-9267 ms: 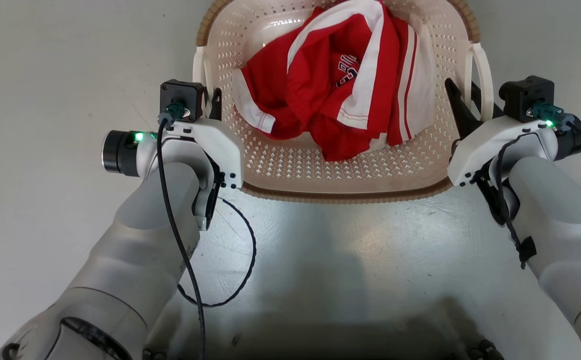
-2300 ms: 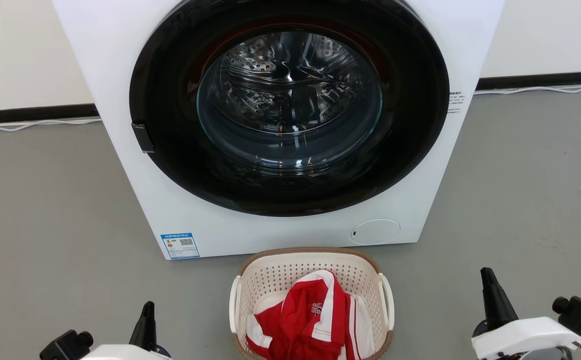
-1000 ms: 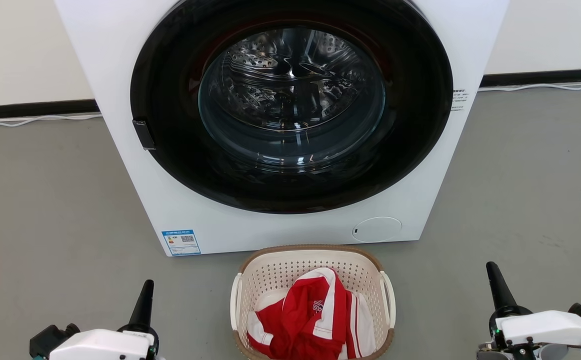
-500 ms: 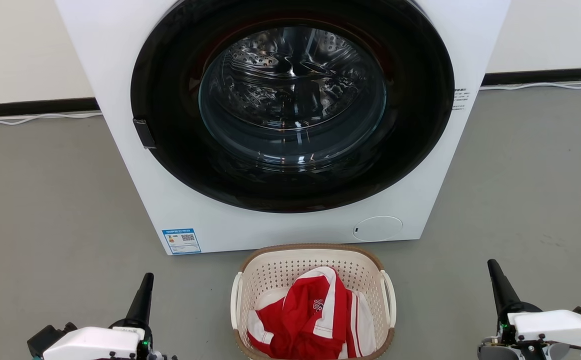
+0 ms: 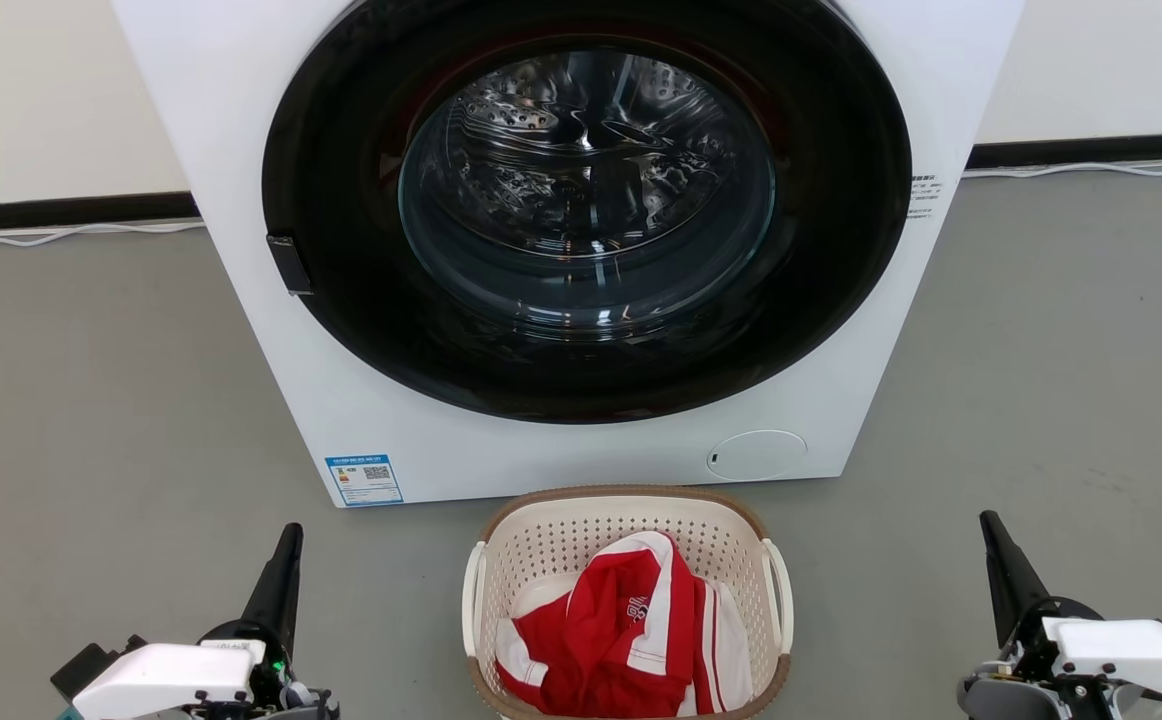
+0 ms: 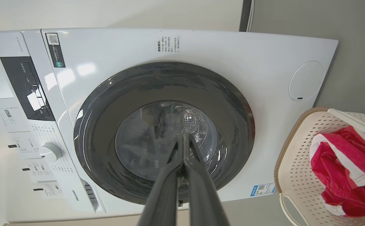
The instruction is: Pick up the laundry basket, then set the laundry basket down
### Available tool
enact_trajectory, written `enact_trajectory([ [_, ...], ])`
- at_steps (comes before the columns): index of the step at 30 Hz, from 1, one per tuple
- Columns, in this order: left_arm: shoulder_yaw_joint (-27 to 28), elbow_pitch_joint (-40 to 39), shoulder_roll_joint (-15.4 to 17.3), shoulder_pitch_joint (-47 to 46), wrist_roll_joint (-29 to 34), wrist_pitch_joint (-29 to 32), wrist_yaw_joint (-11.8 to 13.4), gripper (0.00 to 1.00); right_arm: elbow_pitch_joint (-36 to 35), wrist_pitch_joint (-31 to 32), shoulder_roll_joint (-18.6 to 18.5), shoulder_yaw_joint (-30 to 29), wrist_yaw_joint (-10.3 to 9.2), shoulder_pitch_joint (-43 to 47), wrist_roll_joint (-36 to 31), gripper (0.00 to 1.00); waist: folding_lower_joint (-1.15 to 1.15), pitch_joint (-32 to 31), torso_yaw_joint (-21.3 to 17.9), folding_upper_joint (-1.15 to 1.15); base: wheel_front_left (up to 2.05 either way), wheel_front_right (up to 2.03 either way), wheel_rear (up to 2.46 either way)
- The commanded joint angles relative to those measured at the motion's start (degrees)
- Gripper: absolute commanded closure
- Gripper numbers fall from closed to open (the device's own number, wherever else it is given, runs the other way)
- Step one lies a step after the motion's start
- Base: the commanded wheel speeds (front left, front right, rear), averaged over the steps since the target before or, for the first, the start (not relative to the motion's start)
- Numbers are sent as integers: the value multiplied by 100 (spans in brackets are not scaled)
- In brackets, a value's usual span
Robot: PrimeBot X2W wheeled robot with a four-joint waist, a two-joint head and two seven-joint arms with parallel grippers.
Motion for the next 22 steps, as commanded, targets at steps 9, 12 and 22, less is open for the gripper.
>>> enact_trajectory([
  [9, 201, -217, 77, -329, -368, 112, -91, 100, -233, 139, -3, 75, 41, -341, 429, 100, 0, 7, 4, 0, 0, 0, 0],
  [12, 200, -217, 77, -329, -368, 112, -91, 100, -233, 138, -3, 75, 41, -341, 429, 100, 0, 7, 4, 0, 0, 0, 0],
  [22, 200, -217, 77, -329, -369, 112, -91, 100, -233, 138, -3, 76, 41, -341, 429, 100, 0, 7, 4, 0, 0, 0, 0],
])
